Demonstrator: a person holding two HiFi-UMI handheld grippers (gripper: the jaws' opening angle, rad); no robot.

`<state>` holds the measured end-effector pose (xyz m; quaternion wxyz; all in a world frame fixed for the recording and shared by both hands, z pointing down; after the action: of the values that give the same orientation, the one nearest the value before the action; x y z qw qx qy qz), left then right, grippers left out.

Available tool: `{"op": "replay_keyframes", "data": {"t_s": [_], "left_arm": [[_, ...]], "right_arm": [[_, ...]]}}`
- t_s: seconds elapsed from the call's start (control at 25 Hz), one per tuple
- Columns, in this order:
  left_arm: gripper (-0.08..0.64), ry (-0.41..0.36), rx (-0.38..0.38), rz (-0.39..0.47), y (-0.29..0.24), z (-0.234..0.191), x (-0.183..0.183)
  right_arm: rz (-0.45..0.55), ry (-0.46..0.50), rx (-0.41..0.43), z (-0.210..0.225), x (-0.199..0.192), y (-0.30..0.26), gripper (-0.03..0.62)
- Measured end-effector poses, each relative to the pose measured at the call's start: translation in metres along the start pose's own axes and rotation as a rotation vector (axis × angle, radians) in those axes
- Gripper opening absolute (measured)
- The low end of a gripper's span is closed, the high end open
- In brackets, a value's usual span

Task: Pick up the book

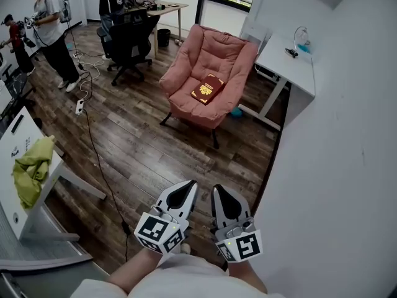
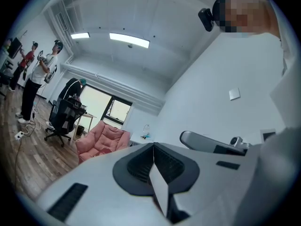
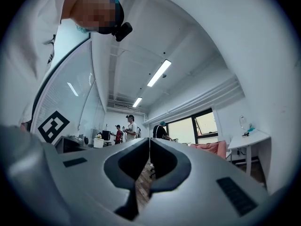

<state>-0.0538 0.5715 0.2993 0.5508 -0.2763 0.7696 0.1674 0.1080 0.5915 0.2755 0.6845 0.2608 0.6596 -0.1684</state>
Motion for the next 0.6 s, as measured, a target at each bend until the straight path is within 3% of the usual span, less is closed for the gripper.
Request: {"op": "replay_keyframes", "data": {"t_s": [0.2,0.6], "left_arm": [[0.005,-0.040,0.028,0.012,-0.014,-0.022,0.006],[0.005,-0.046,-0.019,0.017,-0.093,-0.110,0.048]], "right_arm": [[-0.010,-0.021,0.014,0.010,-0.009,-0.027,0.028],[0.010,-0.031,-0.042,0.057,-0.022,-0.135,0.028]]}}
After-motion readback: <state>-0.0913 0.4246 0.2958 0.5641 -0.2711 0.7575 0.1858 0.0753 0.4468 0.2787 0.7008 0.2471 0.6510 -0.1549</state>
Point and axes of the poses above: the fingertips, and each gripper's own axes: y backward along the fingers, z to its right, x out of its top, the point moved 9 cm from there along y, backward along the fingers, and after that the axes turned 5 degrees about -z, right-handed, at the moved point
